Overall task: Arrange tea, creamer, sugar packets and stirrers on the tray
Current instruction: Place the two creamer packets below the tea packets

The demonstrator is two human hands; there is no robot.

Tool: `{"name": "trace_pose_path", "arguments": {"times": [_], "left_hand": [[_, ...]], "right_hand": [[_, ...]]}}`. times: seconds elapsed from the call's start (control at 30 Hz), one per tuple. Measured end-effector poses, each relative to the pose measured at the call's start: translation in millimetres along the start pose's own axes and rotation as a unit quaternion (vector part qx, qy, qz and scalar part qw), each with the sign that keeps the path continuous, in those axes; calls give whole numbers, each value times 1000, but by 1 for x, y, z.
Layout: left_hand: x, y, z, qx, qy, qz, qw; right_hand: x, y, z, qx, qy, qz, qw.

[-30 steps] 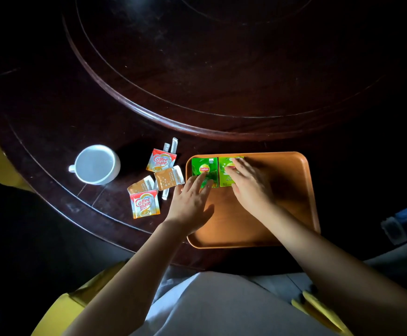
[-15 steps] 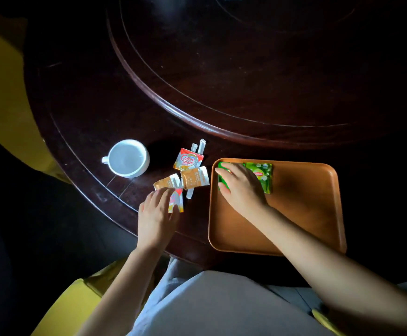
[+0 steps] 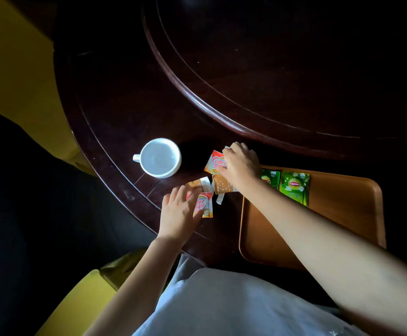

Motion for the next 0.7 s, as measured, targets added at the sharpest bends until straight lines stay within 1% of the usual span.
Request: {"name": "trace_pose_path", "arguments": {"times": [0.1, 0.17, 0.23, 0.33, 0.47, 0.57, 0.63, 0.7], "left_hand": [[-1, 4, 0, -15, -10, 18, 1000], [-1, 8, 1, -31, -10, 20, 999], [-2, 13, 0, -64, -13, -13, 998], [-4, 19, -6, -118, -16, -80, 990], [-10, 24, -14, -157, -40, -139, 977], [-21, 24, -20, -184, -68, -186, 963], [-27, 17, -22, -193, -79, -220, 953], [-30, 0, -18, -171, -75, -240, 953]], "right_hand": [[2, 0, 0, 16, -14, 23, 999], [-2, -1, -1, 13, -44, 52, 998], [-7, -1, -3, 1, -82, 115, 990], [-14, 1, -5, -10, -101, 231, 968], [-33, -5, -13, -16, -128, 301, 945], [-45, -26, -33, 16, -146, 361, 921], [-48, -47, -52, 49, -133, 404, 904], [-47, -72, -74, 78, -112, 430, 893]]}}
Point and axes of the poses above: each hand's wrist, its own z-axis towards the middle knuckle, its own x-axis out of the palm, y = z × x, the point moved 5 cm from there along z, towards the middle knuckle, and after that the axes turned 6 degrees about -y, right-handed, at the moved point
